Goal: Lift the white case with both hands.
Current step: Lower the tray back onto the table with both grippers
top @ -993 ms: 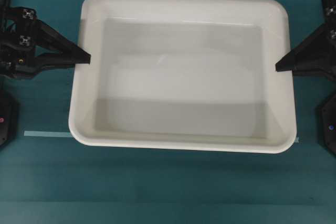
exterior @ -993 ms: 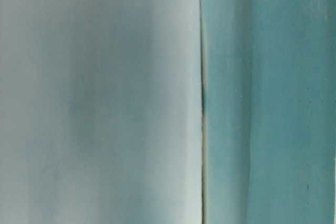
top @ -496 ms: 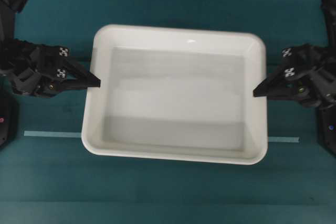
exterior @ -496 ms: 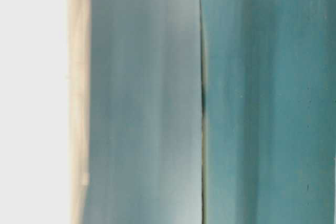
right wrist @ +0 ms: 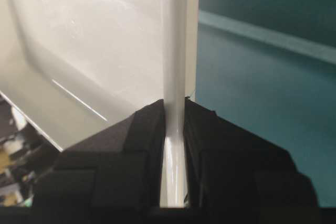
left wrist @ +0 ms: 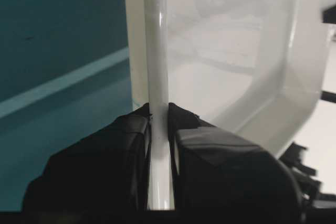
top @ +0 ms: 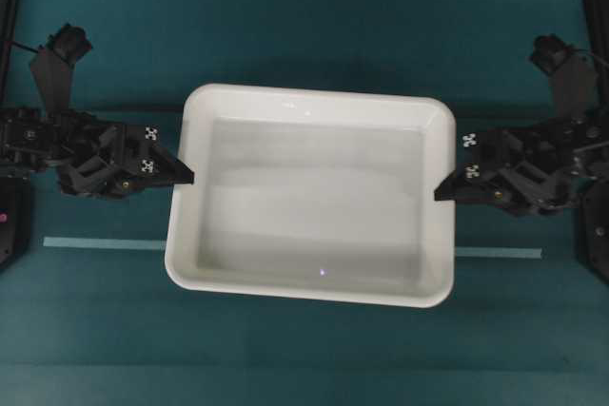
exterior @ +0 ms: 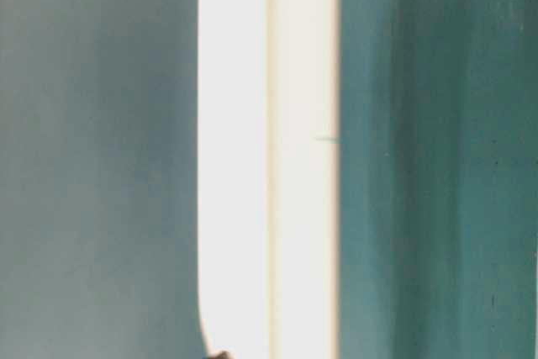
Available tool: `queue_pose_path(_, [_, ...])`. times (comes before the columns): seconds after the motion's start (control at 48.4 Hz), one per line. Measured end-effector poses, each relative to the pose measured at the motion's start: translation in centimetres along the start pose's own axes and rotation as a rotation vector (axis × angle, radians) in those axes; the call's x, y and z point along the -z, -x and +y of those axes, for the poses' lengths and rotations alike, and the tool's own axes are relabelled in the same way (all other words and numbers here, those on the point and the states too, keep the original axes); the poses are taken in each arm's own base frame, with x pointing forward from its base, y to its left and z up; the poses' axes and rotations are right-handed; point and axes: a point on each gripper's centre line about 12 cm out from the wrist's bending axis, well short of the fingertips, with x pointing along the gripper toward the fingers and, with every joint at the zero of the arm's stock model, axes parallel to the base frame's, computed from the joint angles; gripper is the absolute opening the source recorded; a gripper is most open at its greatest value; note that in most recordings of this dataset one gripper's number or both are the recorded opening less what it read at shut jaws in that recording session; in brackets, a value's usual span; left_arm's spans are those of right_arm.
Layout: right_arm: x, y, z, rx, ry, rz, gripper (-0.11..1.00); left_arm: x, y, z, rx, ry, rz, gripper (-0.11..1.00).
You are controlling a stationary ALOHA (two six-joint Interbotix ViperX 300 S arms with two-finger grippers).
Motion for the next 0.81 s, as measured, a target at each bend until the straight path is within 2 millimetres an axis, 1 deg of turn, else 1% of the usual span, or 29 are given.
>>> queue_pose_path(0.165, [-0.3, -1.7, -1.6, 0.056, 0.011, -0.008, 0.11, 0.1, -0.9, 2.3, -0.057, 0.001, 0.003, 0.08])
queue_pose_path(0.228, [-0.3, -2.2, -2.3, 0.080, 0.010, -0.007, 0.11, 0.2, -1.2, 2.9, -0.065, 0.001, 0.004, 0.08])
queue_pose_path(0.372, [-0.5, -3.1, -2.9, 0.099, 0.007, -0.015, 0.11, 0.3, -1.6, 4.0, -0.095, 0.005, 0.008, 0.07])
queue_pose_path(0.517, [-0.7, -3.6, -3.4, 0.090, 0.017, -0.025, 0.11, 0.5, -2.1, 5.0, -0.135, 0.021, 0.011, 0.06])
queue_pose_path(0.683, [-0.8, -3.7, -4.0, 0.094, 0.018, -0.030, 0.11, 0.6, -2.7, 5.9, -0.170, 0.023, 0.017, 0.06])
queue_pose_path(0.807, [-0.9, -4.2, -4.4, 0.104, 0.015, -0.035, 0.11, 0.7, -3.0, 6.6, -0.192, 0.025, 0.020, 0.06])
